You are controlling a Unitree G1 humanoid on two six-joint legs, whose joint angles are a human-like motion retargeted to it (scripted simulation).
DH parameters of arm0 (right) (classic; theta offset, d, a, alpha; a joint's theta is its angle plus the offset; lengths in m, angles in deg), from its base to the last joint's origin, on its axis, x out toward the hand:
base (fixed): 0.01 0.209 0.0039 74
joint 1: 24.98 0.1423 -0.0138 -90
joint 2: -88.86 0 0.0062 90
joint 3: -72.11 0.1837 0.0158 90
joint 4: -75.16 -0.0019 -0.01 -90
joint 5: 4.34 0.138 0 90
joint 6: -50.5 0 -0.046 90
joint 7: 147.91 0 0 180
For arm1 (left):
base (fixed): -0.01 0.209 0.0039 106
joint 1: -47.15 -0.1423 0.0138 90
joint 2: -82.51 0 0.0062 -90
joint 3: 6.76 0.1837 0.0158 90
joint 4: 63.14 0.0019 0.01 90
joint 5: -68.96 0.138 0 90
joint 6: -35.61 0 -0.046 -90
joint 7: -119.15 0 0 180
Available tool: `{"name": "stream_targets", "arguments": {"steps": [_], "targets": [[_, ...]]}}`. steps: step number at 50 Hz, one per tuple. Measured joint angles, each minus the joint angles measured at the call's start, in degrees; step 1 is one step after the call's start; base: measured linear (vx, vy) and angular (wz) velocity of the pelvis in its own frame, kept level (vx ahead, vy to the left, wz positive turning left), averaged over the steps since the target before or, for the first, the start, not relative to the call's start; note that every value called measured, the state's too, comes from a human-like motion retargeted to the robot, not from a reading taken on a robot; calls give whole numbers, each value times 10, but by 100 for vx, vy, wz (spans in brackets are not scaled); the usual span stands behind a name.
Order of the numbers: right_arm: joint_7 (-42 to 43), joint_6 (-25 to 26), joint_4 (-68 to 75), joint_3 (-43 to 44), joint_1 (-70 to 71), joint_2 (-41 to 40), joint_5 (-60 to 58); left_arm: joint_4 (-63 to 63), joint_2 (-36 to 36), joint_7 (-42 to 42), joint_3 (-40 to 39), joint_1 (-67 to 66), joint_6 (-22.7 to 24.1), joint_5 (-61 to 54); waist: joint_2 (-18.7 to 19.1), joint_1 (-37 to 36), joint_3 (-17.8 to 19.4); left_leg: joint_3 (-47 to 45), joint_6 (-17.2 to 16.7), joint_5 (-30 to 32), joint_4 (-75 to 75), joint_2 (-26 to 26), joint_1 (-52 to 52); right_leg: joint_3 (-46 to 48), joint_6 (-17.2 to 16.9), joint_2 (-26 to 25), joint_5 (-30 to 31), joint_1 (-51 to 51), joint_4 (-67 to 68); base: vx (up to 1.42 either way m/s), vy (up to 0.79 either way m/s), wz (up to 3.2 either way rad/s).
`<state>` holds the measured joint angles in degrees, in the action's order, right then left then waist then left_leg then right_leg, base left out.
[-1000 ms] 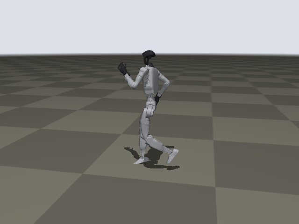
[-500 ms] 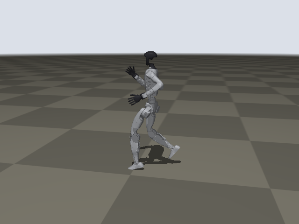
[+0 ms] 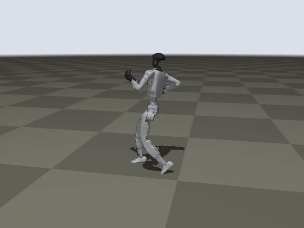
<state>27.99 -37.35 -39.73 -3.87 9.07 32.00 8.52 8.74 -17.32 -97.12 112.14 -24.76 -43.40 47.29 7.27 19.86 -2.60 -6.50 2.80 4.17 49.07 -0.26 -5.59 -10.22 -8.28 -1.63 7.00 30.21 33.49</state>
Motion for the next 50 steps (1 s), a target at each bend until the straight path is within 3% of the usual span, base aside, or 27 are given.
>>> {"name": "stream_targets", "arguments": {"steps": [2,3,4,5,7,8,10,12,15,17,20,22,23,25,27,30,32,35,37,39,41,44,48,50], "targets": [[-26,8,138,-38,61,-33,-38,29,32,37,-15,1,-2,-38,-12,1,45,-31,63,-92,224,-46,-67,0,-17,35,108,-162,-166,100,-2,122],[-38,9,172,-44,72,-48,-75,24,39,45,-25,-19,-6,-39,-25,-2,56,-35,85,-128,318,-41,-104,-13,-37,54,150,-220,-212,96,-6,69],[-26,10,205,-49,86,-65,-124,14,40,54,-36,-42,-8,-43,-34,-11,70,-35,94,-166,409,-30,-149,-21,-48,63,135,-273,-238,94,-9,28],[0,12,238,-52,102,-84,-178,1,37,63,-48,-67,-9,-49,-42,-22,87,-31,97,-206,500,-16,-197,-27,-54,67,91,-322,-256,87,-9,-16],[92,28,304,-42,167,-138,-271,-44,12,66,-93,-138,-7,-63,-23,-56,154,-13,65,-296,649,-8,-302,-7,5,37,-126,-403,-245,76,-9,-69],[130,32,338,-41,230,-158,-286,-69,-3,65,-129,-181,-5,-68,-3,-71,209,0,41,-336,699,-9,-348,-10,34,8,-186,-432,-221,64,-6,-124],[164,33,377,-71,383,-163,-268,-91,-33,58,-194,-282,-1,-84,40,-108,317,26,-13,-385,733,-24,-437,-40,87,-64,-273,-420,-55,54,-2,-173],[149,34,387,-145,544,-159,-290,-82,-53,71,-208,-382,5,-88,45,-162,324,7,-24,-378,691,-35,-563,-42,61,-77,-314,-349,98,61,4,-139],[175,34,348,-230,744,-189,-271,-79,-127,80,-212,-462,23,-69,27,-244,306,-37,0,-338,593,-27,-648,-54,51,-38,-336,-405,68,84,8,-40],[185,36,280,-264,825,-218,-243,-83,-189,86,-224,-506,26,-80,-10,-328,243,-73,14,-305,517,-42,-664,-70,38,1,-285,-417,15,95,9,-50],[161,45,157,-331,918,-237,-213,-76,-253,118,-262,-587,20,-127,-104,-401,127,-122,23,-227,396,-51,-625,-84,-6,56,-109,-425,-106,103,11,-4],[138,40,68,-393,980,-211,-200,-72,-271,131,-300,-639,19,-142,-153,-403,71,-125,14,-153,312,-43,-544,-77,-45,66,34,-435,-161,111,12,13],[130,32,19,-419,1008,-194,-197,-71,-269,131,-319,-658,18,-141,-163,-398,52,-120,6,-116,266,-43,-491,-64,-51,61,75,-434,-161,112,14,-13],[130,7,-72,-457,1017,-192,-199,-99,-239,117,-350,-720,15,-114,-151,-376,12,-108,-13,-56,155,-62,-355,-16,-14,37,78,-426,-112,111,17,-27],[157,-28,-139,-440,957,-194,-183,-109,-191,95,-338,-687,0,-72,-110,-335,21,-83,-39,10,18,-82,-207,75,46,6,32,-391,41,98,19,46],[165,-56,-150,-374,813,-179,-167,-31,-138,79,-242,-497,-28,-5,-63,-282,44,-48,-88,147,-209,-97,-36,181,126,-6,-77,-250,359,80,18,92],[145,-53,-124,-327,706,-166,-174,0,-102,76,-200,-398,-48,29,-48,-255,46,-28,-88,97,-288,-96,26,192,133,-24,-135,-105,568,69,16,71],[149,-40,-41,-267,576,-161,-172,29,-49,40,-148,-230,-59,16,-58,-201,105,2,6,-188,-268,-59,84,182,87,-18,-212,90,820,59,14,135],[182,-28,71,-240,523,-191,-164,70,-10,-10,-82,-52,-59,13,-69,-158,172,48,67,-310,-92,-35,16,171,71,40,-257,199,897,47,9,228],[207,-33,170,-229,465,-209,-135,93,34,-32,-40,89,-48,35,-50,-132,195,69,38,-346,33,-50,-52,167,68,55,-275,296,880,58,3,125],[194,-59,191,-216,387,-175,-113,82,74,-32,-39,160,-32,52,-26,-122,177,56,11,-346,23,-70,-42,162,75,37,-279,350,804,81,3,-51],[107,-76,114,-151,243,-64,-55,38,97,-42,-57,184,-13,58,4,-71,118,43,-9,-253,-109,-69,27,174,78,24,-252,340,635,99,7,-72],[-64,-34,40,-24,47,54,3,-42,74,-19,-58,129,-2,29,46,39,43,74,-88,32,-260,-73,70,165,50,-40,-110,222,318,105,-3,10],[-126,-16,30,40,-54,71,-13,-96,66,8,-56,87,7,14,42,69,28,88,-113,127,-299,-61,96,115,26,-80,-35,123,147,105,-5,15]]}}
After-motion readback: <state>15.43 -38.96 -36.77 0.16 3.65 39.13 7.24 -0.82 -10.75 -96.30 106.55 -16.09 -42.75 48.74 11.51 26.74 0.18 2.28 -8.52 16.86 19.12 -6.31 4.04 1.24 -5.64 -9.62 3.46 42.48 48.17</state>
